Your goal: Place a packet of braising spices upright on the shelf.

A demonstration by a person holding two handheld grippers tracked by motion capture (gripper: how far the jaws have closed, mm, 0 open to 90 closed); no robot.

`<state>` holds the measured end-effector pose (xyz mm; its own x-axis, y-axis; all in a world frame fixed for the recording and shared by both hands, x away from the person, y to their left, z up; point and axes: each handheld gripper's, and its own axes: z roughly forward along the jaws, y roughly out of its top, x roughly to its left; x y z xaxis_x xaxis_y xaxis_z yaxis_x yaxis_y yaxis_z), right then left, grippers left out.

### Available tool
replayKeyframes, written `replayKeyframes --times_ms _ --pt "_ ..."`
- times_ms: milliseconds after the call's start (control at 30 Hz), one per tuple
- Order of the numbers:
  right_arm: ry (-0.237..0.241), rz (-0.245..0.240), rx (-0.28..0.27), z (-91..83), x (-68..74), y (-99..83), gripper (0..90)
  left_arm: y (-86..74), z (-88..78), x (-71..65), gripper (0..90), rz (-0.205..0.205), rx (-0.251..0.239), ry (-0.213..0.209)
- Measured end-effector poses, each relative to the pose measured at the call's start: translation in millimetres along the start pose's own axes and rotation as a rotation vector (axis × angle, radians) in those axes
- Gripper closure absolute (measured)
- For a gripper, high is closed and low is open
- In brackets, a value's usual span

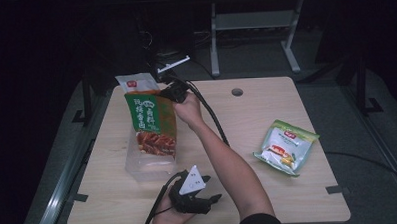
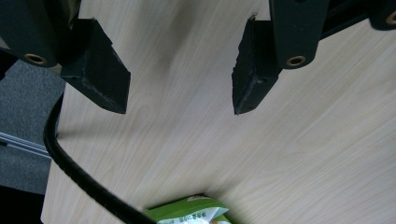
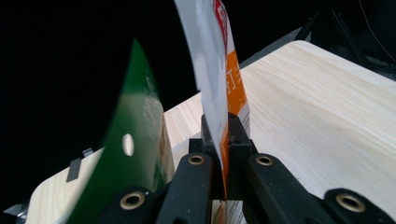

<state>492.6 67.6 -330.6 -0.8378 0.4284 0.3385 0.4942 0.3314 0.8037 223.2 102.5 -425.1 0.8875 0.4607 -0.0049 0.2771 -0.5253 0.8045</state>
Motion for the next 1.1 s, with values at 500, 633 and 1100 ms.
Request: replayKeyframes --times_ms 500,633,1100 --pt "-0.01 0.032 0.022 24.5 -10.9 -33.1 90.0 -0.1 1.7 -1.2 36.7 0.005 -0.001 -0.006" --pt "-0.027 0.004 0.057 22.9 -8.4 -32.0 89.4 -0.2 0.4 -0.8 36.7 0.0 -0.004 -0.002" --pt "-0.105 -0.084 0.276 28.0 -0.2 -4.3 89.6 0.4 -0.8 -0.5 36.6 0.004 -0.003 -0.002"
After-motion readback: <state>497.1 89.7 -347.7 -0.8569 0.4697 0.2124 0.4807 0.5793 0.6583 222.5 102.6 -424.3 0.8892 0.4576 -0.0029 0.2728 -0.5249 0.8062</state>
